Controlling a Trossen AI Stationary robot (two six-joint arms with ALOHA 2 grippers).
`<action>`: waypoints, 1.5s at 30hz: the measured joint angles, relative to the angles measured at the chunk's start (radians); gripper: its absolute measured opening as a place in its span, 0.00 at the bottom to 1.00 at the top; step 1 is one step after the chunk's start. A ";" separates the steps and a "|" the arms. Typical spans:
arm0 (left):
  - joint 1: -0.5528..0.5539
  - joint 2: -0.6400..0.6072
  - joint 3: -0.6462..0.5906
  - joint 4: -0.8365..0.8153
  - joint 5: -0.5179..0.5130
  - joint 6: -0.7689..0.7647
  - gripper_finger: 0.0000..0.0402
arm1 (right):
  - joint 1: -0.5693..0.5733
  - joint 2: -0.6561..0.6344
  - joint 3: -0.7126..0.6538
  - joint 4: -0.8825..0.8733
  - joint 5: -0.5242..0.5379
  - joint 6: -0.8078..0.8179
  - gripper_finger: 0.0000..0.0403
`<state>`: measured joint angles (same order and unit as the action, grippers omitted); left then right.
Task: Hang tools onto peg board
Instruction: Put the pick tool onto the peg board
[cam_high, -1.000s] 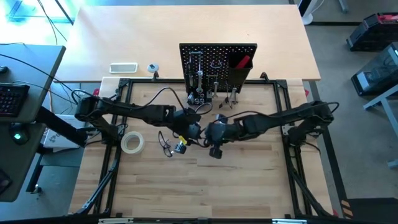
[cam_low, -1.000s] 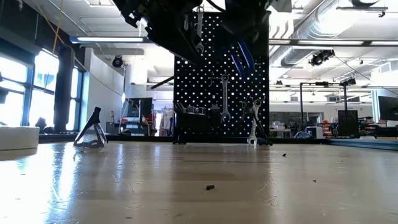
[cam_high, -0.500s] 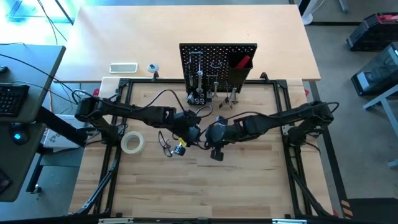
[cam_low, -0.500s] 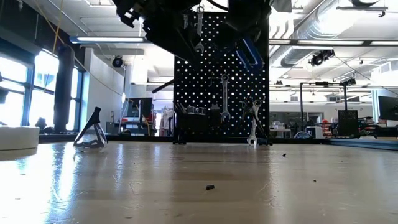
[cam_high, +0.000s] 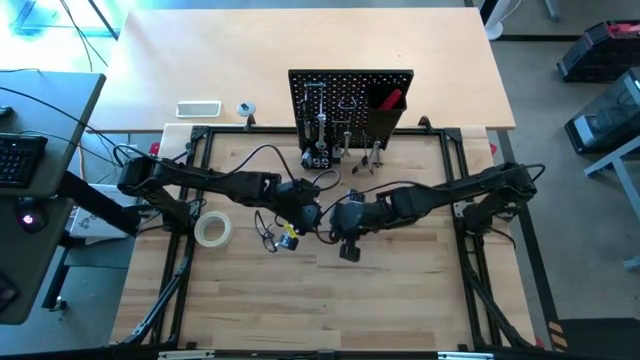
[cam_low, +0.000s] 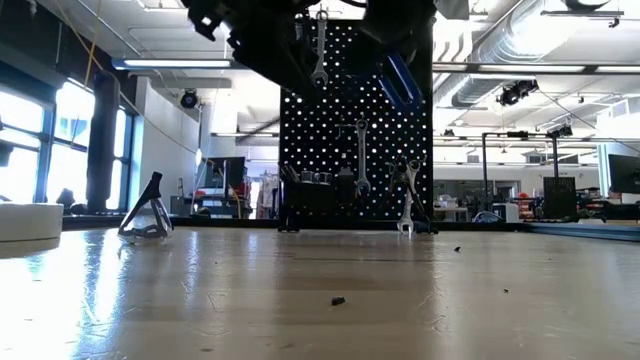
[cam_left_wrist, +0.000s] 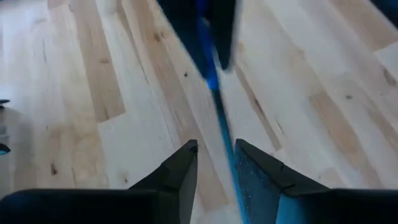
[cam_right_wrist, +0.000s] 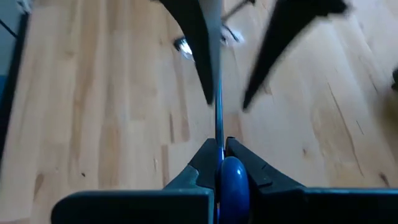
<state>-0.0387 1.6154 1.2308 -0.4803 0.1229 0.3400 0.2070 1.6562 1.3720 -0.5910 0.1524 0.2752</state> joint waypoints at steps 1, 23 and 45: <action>0.002 0.000 0.000 0.010 0.003 -0.007 0.26 | 0.003 0.000 0.000 0.016 0.000 -0.006 0.02; 0.020 0.016 0.000 -0.021 0.024 -0.022 0.08 | 0.004 0.000 0.008 0.050 0.057 -0.040 0.02; 0.029 0.016 0.000 0.109 -0.006 0.113 0.00 | 0.116 -0.173 0.010 -0.197 0.328 0.065 0.32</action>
<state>-0.0096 1.6310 1.2308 -0.3711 0.1173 0.4527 0.3231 1.4832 1.3817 -0.7878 0.4808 0.3404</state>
